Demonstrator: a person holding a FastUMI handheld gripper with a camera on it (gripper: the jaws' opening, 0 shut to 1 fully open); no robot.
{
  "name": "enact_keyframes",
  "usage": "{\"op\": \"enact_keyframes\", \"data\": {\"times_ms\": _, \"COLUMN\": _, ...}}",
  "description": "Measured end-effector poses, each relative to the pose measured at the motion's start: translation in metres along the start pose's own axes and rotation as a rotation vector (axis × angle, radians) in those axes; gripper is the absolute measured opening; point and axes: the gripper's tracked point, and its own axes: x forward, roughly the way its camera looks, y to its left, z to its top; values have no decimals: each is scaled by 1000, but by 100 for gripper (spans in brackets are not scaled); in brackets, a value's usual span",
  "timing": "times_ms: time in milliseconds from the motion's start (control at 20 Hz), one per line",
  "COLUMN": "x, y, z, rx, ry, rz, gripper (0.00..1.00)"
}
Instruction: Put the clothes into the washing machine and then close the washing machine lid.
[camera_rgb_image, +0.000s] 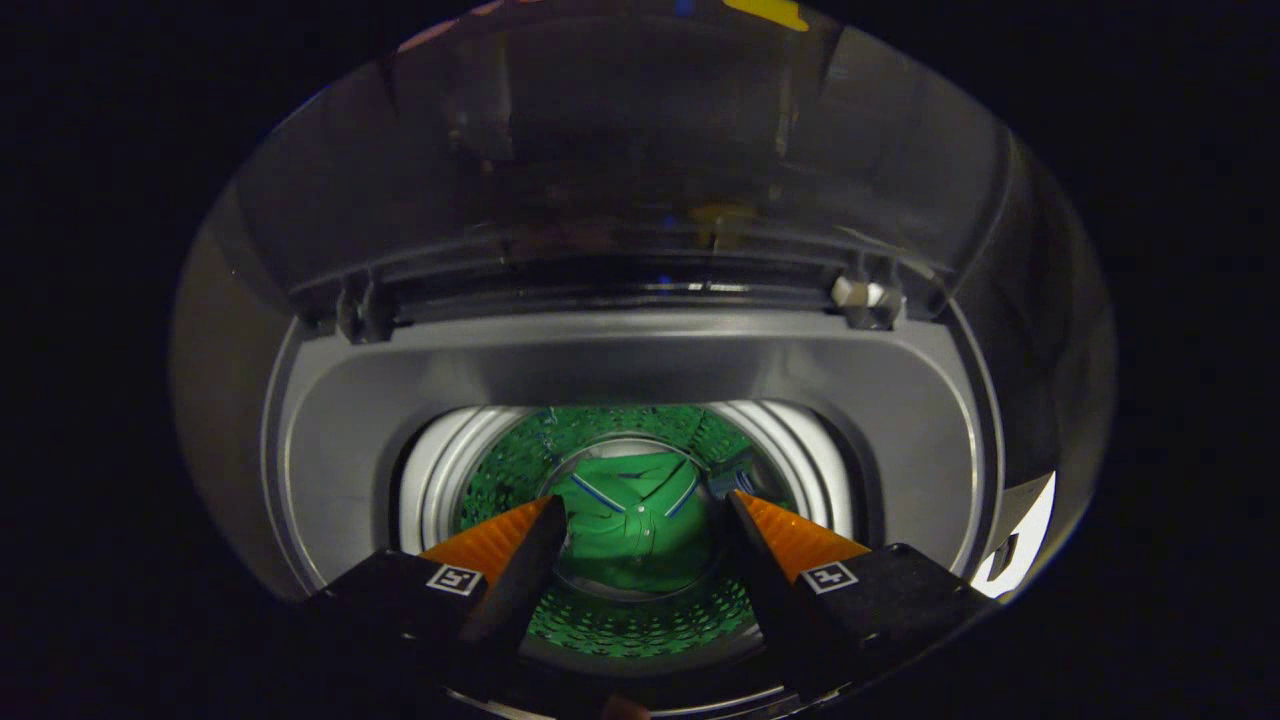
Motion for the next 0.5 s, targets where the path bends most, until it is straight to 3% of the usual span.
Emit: {"op": "enact_keyframes", "data": {"times_ms": 500, "x": -108, "y": 7, "z": 74, "rx": 10, "ry": -213, "rz": 21, "gripper": 99}}
